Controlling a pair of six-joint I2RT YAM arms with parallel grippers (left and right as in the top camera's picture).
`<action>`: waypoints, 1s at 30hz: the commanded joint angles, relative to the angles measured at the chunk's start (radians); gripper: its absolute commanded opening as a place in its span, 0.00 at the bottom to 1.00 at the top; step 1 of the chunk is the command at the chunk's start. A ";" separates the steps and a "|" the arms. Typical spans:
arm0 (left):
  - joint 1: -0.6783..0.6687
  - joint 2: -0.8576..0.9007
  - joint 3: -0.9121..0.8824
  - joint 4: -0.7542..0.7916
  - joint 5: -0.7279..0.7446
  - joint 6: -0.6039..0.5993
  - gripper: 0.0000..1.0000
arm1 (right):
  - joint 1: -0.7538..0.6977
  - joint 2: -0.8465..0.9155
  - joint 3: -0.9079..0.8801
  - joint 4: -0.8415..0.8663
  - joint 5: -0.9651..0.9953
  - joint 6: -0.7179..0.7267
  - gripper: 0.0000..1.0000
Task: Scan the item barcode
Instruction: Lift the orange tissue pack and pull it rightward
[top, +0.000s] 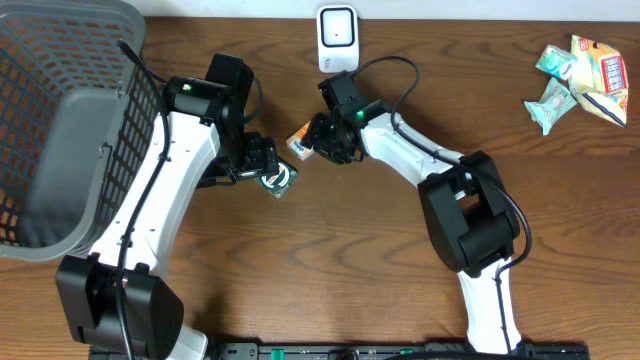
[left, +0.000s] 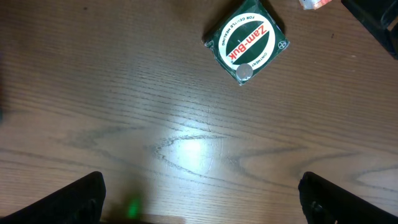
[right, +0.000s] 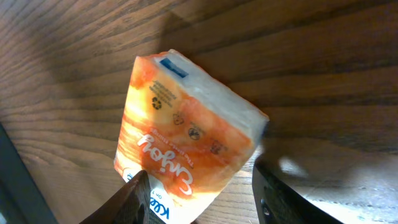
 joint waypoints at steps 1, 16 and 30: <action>0.000 0.004 0.011 -0.006 -0.002 0.006 0.98 | 0.007 0.034 -0.055 -0.014 0.078 -0.018 0.49; 0.000 0.004 0.011 -0.006 -0.002 0.006 0.98 | 0.005 0.034 -0.062 0.008 0.062 -0.004 0.15; 0.000 0.004 0.011 -0.006 -0.002 0.006 0.98 | -0.035 0.034 -0.064 -0.018 -0.064 -0.249 0.01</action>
